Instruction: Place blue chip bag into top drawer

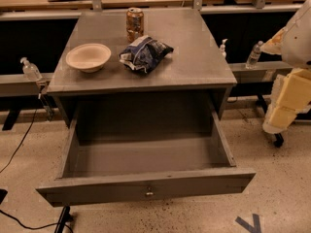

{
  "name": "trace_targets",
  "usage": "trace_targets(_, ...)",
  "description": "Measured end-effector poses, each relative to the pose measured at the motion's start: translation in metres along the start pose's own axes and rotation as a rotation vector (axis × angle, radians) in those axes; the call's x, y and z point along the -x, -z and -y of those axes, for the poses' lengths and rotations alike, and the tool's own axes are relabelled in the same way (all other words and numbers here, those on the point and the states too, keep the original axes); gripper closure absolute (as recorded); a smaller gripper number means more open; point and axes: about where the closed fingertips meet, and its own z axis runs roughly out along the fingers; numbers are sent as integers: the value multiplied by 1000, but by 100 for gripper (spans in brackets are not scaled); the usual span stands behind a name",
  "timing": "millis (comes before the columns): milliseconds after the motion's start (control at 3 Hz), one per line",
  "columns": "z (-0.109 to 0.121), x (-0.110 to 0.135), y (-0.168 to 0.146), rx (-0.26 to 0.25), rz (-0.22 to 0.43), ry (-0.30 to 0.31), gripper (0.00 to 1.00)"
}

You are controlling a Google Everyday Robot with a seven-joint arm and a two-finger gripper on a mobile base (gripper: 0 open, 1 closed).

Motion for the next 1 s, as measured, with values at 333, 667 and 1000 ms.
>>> trace_targets(333, 0, 0, 0, 0, 0, 0, 0)
trace_targets(667, 15, 6, -6, -2, -8, 71, 0)
trace_targets(1000, 51, 24, -20, -18, -5, 197, 0)
